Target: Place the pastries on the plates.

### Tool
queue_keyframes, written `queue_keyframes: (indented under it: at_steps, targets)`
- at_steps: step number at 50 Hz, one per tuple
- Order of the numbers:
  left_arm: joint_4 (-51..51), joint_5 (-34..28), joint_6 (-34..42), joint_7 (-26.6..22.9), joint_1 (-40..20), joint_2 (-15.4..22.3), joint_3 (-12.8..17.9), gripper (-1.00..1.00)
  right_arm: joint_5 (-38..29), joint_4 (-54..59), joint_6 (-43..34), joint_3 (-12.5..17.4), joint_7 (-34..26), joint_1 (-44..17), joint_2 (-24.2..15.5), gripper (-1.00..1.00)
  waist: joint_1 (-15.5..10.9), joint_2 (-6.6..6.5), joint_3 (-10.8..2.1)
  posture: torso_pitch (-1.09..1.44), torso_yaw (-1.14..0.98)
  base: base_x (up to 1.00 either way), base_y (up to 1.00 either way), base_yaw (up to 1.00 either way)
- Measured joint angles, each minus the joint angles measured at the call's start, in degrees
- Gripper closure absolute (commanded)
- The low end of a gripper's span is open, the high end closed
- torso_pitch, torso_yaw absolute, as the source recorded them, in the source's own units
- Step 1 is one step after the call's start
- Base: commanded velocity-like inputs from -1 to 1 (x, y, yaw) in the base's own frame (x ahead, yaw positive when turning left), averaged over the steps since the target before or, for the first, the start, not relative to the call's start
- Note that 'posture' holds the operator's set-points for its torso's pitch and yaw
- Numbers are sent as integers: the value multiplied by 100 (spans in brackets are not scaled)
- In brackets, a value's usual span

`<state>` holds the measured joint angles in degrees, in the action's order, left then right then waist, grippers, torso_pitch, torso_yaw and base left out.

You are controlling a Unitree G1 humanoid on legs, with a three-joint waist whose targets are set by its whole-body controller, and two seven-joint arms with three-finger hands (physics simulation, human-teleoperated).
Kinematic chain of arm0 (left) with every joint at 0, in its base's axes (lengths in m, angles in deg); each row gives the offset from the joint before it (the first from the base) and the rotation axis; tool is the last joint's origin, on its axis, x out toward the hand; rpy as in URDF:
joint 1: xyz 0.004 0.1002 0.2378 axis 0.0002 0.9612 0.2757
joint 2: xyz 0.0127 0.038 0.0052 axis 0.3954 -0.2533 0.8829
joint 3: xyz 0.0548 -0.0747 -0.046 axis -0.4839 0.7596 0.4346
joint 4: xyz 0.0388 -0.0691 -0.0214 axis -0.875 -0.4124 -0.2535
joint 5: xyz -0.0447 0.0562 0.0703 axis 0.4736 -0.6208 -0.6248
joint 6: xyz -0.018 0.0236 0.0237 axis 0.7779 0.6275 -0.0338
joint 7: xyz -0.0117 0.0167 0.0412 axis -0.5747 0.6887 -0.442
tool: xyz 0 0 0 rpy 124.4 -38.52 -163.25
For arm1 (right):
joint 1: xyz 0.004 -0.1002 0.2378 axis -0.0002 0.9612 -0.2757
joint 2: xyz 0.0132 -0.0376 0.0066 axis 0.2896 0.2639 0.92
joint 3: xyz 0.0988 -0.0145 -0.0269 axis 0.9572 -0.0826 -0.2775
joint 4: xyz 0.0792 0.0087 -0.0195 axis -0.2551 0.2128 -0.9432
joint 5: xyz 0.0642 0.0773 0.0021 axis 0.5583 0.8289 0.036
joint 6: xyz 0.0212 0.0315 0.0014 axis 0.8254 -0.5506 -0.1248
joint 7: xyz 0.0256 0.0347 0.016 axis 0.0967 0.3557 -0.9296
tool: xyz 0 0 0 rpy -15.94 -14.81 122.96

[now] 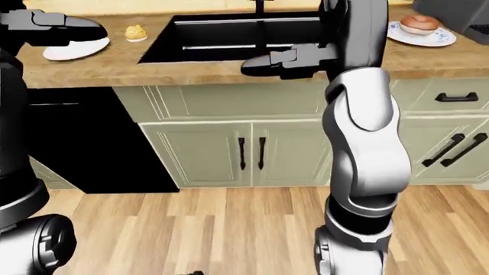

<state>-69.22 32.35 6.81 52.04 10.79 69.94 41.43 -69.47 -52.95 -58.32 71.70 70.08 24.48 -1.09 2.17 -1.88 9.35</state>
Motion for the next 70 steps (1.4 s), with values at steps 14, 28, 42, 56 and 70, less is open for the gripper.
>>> queue_keyframes:
  at_steps: [14,28,42,56,70]
  targets:
    - [33,-41,55,22,24,57,-15,-100,-77,65,82,-66,-76,-35,63,-100,-290,171,41,22,0,42,75,0]
    - [134,-99,85,5,201,53,31,-100,-66,21,68,-123,-86,150,158,-100,-208,-377,56,22,0,37,65,0]
    - [95,-158,176,28,217,31,22,-100,-73,6,143,-102,-131,88,109,-100,-350,197,32,22,0,13,26,0]
    - [235,-186,183,31,279,29,111,-100,-60,163,266,-256,-125,181,214,-100,-388,-17,212,22,0,8,16,0]
    - [340,-101,204,29,333,-78,-70,-100,-139,228,197,-94,-104,203,186,-100,-271,246,117,22,0,0,0,1]
